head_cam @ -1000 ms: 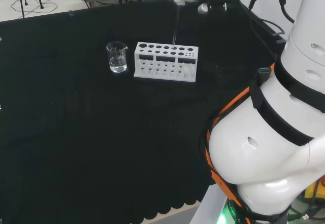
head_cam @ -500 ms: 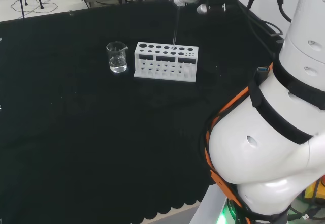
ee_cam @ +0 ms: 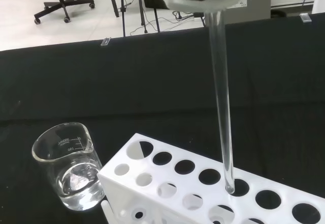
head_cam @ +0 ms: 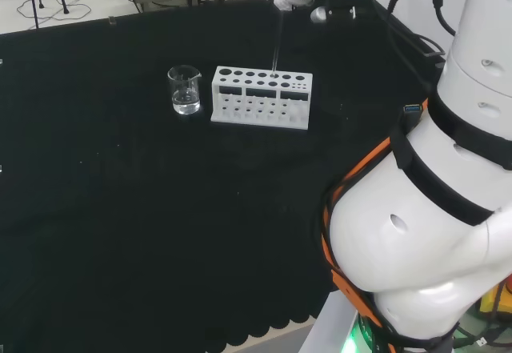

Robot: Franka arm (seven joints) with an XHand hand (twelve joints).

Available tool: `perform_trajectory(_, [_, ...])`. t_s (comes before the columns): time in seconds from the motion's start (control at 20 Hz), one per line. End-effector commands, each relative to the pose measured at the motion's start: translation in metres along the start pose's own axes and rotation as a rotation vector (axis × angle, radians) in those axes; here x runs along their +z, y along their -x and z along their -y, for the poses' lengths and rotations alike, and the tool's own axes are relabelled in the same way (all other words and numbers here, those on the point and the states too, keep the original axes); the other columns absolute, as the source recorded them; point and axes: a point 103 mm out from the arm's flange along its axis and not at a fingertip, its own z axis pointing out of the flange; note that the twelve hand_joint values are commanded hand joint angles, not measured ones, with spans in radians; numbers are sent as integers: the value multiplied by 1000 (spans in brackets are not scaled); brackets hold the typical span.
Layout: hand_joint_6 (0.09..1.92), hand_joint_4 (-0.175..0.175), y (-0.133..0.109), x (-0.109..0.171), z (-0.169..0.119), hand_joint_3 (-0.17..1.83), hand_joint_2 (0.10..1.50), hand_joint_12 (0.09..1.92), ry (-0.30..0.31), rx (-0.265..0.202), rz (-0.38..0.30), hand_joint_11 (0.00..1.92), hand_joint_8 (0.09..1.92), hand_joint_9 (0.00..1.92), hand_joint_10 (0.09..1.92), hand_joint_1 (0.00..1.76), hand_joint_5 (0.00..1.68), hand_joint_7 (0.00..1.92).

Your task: Put the glass rod back on the white test tube rack.

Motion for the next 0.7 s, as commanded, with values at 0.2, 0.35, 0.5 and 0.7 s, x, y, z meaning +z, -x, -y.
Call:
perform_trajectory(0.2, [325, -175, 1, 22, -8, 1, 1050, 826, -34, -19, -5, 1343, 1071, 1720, 725, 1297, 1193, 1137])
perform_trajectory(0.35, [325, -175, 1, 30, -11, 0, 1050, 826, -49, -23, -6, 1342, 1070, 1720, 725, 1297, 1193, 1137])
perform_trajectory(0.5, [324, -175, 4, 39, -13, 0, 1049, 825, -65, -19, -5, 1340, 1070, 1720, 724, 1297, 1193, 1138])
perform_trajectory(0.7, [324, -175, 5, 46, -15, 0, 1049, 826, -81, -17, -2, 1340, 1070, 1719, 724, 1297, 1193, 1138])
